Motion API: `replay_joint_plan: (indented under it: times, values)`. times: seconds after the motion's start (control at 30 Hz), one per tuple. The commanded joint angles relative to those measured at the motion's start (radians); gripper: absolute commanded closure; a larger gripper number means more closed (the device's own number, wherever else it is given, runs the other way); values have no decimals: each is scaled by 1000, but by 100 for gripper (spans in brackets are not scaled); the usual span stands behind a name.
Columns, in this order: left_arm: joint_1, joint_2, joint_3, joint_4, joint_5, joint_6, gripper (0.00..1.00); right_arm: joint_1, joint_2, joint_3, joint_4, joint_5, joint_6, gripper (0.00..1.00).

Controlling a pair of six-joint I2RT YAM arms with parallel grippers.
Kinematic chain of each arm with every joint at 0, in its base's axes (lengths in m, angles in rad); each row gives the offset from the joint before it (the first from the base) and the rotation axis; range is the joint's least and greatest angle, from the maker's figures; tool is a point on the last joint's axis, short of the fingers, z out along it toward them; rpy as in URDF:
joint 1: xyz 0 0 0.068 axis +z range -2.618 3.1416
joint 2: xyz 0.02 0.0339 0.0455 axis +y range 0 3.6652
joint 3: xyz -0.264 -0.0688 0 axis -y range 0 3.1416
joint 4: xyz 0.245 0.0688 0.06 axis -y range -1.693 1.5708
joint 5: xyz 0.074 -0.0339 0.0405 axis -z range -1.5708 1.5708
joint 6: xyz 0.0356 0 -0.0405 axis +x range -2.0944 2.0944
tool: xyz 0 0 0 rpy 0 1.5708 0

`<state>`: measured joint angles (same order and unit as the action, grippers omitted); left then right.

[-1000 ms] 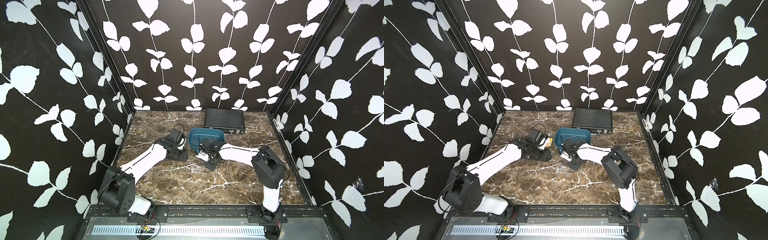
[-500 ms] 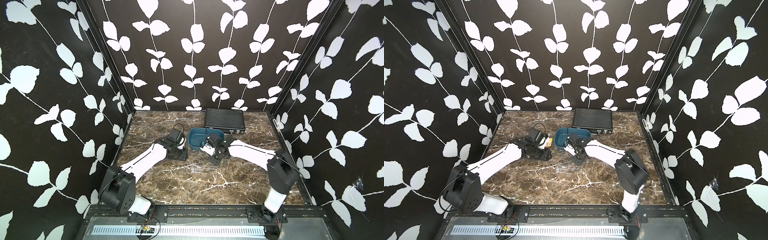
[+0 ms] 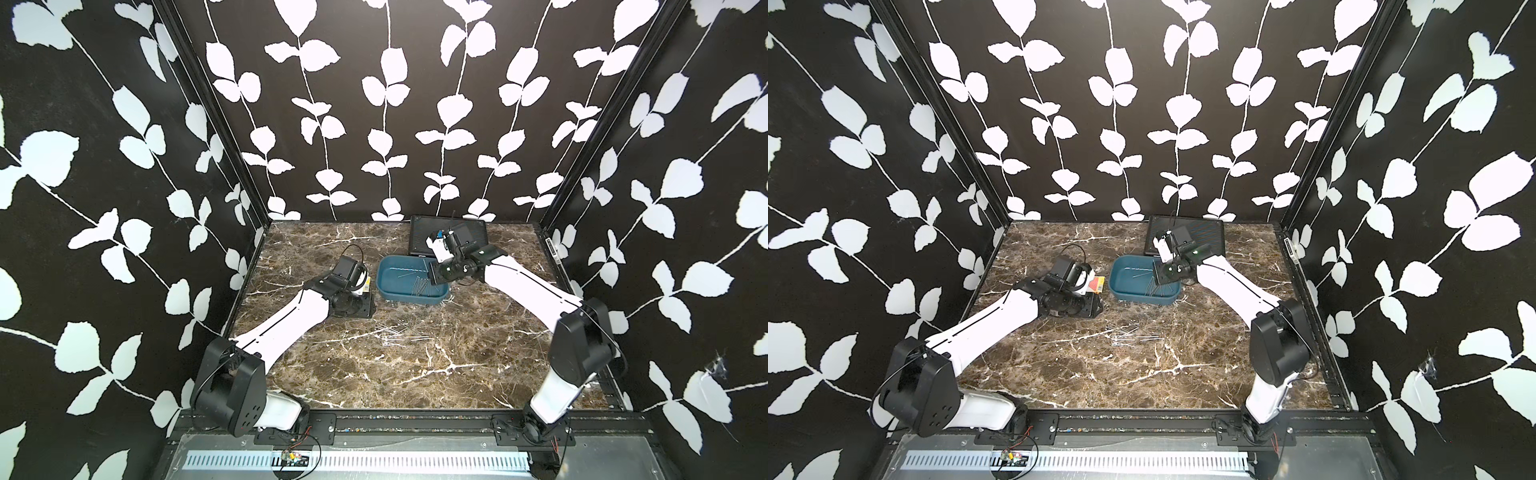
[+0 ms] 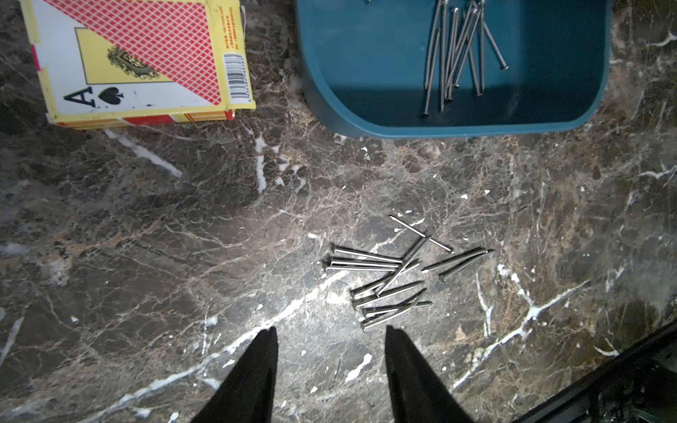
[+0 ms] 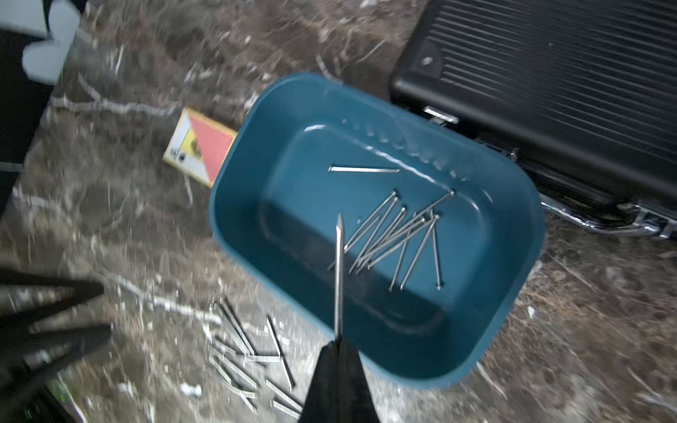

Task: Put the nails on the desktop into the storage box
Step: Place the nail in the storage box.

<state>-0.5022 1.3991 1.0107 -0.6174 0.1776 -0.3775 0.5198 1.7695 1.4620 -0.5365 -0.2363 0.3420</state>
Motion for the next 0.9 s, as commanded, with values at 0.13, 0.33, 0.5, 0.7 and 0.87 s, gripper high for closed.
replay_joint_plan:
  times: [0.13, 0.33, 0.5, 0.7, 0.87]
  values:
    - [-17, -30, 14, 10, -1, -38, 50, -24, 124, 27, 104, 35, 210, 100]
    - [-65, 15, 45, 15, -5, -39, 50, -30, 179, 4, 131, 31, 218, 100]
    - [-119, 92, 83, 36, 10, -25, 49, -40, 138, -43, 147, 17, 186, 77]
    - [-142, 135, 82, 79, 34, -33, 47, -39, -4, -123, 130, -49, 15, 65]
    - [-142, 105, 43, 94, 38, -35, 46, -29, -152, -279, 28, -100, -222, 65]
